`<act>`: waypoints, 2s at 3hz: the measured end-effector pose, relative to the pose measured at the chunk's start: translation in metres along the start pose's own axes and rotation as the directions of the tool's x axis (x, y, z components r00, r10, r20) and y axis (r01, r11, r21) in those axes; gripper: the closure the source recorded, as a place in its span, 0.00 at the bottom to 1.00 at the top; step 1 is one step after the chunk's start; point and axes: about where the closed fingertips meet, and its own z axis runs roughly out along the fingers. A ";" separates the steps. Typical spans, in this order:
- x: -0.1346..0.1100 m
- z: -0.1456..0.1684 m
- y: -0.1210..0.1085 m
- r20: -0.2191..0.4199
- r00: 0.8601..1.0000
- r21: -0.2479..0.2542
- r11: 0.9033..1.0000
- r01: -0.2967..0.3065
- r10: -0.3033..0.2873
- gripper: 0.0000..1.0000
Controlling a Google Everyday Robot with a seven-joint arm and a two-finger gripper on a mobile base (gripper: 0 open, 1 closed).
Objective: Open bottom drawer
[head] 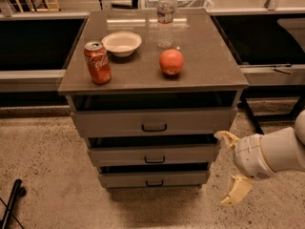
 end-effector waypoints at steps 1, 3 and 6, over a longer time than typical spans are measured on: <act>0.012 0.018 -0.009 -0.052 0.999 0.017 1.000 0.004 -0.003 0.00; 0.103 0.138 -0.014 -0.153 0.968 0.036 0.978 0.206 -0.199 0.00; 0.112 0.210 -0.051 -0.155 0.939 -0.046 0.952 0.303 -0.306 0.00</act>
Offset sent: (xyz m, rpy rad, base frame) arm 0.0593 -0.0176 -0.2069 -0.1614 -0.2005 0.0074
